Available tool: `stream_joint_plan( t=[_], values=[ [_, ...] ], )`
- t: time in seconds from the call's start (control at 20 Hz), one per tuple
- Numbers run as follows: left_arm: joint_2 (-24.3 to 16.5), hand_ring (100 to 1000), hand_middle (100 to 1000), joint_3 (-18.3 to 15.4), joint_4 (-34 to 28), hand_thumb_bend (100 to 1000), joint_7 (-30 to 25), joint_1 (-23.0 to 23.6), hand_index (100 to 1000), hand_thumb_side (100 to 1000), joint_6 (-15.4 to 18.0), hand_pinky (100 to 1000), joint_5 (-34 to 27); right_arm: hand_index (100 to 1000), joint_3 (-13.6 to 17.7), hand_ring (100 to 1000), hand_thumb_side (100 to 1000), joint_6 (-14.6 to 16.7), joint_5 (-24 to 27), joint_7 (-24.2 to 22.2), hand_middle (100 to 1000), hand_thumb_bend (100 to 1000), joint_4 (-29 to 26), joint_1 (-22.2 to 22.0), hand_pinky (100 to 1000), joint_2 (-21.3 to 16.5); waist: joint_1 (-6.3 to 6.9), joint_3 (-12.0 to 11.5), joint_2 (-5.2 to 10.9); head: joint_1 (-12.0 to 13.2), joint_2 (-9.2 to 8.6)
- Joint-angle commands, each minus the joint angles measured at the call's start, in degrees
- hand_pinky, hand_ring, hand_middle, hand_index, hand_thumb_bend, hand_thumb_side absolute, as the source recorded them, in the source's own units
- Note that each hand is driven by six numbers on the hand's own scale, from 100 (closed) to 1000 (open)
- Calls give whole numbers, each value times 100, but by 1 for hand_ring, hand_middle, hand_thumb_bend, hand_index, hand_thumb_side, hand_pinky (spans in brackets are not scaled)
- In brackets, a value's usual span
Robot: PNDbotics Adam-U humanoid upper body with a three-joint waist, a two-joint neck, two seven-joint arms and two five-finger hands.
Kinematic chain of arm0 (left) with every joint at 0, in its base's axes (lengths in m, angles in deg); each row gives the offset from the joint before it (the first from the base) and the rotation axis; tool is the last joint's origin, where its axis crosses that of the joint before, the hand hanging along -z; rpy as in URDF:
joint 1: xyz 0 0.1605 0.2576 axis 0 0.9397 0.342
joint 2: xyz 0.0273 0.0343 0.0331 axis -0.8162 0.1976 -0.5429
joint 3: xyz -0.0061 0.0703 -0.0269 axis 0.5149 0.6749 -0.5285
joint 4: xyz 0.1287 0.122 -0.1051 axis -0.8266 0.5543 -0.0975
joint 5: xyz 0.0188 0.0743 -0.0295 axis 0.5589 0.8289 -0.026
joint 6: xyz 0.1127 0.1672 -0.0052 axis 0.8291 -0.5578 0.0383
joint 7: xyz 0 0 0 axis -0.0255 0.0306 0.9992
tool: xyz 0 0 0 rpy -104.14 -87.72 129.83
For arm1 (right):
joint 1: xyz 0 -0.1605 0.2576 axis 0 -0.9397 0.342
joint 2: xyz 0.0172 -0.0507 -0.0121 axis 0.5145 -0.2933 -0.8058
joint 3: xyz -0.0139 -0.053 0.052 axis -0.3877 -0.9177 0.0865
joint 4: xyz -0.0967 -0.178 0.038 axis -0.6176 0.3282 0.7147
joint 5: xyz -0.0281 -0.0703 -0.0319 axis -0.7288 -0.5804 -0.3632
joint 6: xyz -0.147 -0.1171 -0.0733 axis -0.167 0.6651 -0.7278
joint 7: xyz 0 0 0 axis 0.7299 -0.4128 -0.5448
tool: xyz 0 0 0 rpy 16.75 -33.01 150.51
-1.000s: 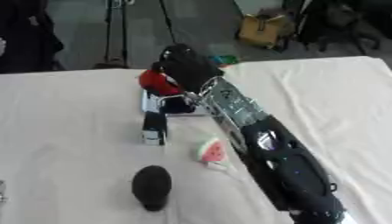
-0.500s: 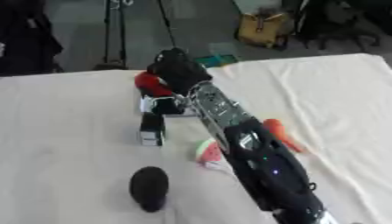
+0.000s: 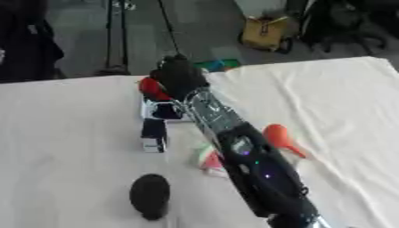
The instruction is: Pick up objects on the table and place them in the box.
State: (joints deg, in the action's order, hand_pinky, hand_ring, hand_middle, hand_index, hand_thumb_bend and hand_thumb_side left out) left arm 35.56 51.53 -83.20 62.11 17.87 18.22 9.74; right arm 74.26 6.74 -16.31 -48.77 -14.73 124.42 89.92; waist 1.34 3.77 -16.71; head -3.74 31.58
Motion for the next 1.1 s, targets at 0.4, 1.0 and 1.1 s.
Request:
stream_joint_plan(
  t=[0.4,1.0,1.1],
  values=[
    [4,670,752,25,-81,100,-51,10,699,942,-8,699,-33,664,397,851,596,-434,-368,75,422,100,183,349,889,-99,51,-14,98,-16,-102],
    [21,670,752,26,-81,100,-43,-21,699,941,7,700,-40,692,479,873,620,-219,-553,-41,474,100,498,286,881,26,87,-53,95,-56,-79],
    [31,670,752,35,-81,100,-53,-25,699,941,8,700,-44,698,511,873,633,-247,-620,-21,484,100,551,270,882,54,93,-69,95,-64,-88]
  ],
)
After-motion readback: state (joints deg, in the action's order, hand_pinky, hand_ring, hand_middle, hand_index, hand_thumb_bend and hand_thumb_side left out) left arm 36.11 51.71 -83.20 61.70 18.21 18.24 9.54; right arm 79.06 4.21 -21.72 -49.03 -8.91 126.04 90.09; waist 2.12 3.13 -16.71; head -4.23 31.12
